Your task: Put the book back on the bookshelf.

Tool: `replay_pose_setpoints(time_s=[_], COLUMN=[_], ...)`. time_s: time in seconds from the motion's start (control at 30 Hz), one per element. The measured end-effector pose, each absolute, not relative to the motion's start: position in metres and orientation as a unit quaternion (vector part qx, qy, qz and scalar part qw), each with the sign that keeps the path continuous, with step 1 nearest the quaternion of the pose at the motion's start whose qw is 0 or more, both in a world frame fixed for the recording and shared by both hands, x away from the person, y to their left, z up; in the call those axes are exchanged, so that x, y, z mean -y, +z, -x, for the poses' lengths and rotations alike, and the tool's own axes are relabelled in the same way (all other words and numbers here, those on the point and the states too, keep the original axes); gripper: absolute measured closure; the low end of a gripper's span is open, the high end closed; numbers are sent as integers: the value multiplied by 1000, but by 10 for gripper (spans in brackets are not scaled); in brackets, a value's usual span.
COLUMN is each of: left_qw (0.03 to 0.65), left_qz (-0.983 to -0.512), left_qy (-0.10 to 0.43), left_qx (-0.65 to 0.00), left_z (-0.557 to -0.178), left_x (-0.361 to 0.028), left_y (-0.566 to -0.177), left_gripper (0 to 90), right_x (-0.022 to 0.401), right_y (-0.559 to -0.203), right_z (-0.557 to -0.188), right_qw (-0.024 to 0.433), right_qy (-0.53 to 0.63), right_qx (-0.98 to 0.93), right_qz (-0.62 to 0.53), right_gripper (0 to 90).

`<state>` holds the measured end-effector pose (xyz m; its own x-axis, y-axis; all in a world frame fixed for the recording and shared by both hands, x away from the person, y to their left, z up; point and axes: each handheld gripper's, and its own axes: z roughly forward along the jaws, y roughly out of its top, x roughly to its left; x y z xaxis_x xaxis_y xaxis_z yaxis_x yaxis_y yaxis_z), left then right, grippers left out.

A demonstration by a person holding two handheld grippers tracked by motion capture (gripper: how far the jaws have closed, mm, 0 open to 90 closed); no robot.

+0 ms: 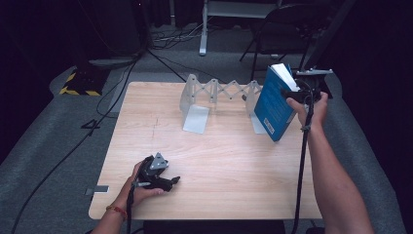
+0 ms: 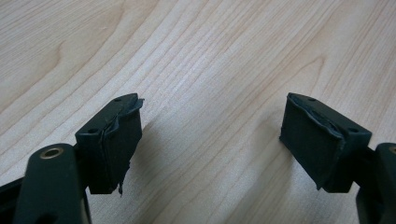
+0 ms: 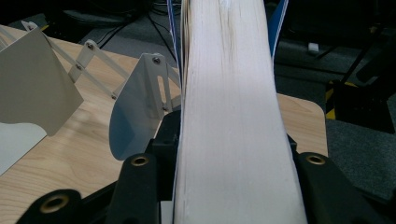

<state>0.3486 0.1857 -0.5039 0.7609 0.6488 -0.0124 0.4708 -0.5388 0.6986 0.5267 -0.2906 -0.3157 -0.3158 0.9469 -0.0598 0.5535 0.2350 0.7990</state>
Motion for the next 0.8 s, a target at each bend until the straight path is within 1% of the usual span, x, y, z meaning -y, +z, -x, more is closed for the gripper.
replay_pose_setpoints(time_s=[0.17, 0.27, 0.37, 0.53, 0.57, 0.7, 0.8], left_qw=[356, 355, 356, 356, 356, 356, 356], left_qz=[-868, -868, -868, -868, -868, -868, -868], left_qy=[125, 127, 125, 125, 125, 125, 125], left_qx=[-322, -322, -322, -322, -322, -322, -322], left_z=[-349, -349, -349, -349, -349, -349, -349], left_x=[-186, -186, -186, -186, -186, -186, -186], left_y=[-504, -504, -504, -504, -504, -504, -504], left_gripper=[210, 210, 211, 211, 211, 212, 212], right_x=[291, 292, 294, 295, 297, 300, 301], right_y=[-316, -315, -315, -314, -313, -312, -312], right_z=[-526, -526, -526, -525, -524, -524, -524], right_qw=[285, 285, 278, 270, 269, 261, 259], right_qy=[345, 344, 342, 332, 330, 335, 336], right_qx=[-735, -738, -744, -760, -762, -767, -771], right_qz=[-509, -506, -502, -489, -488, -481, -476], right_gripper=[572, 546, 549, 519, 491, 457, 399])
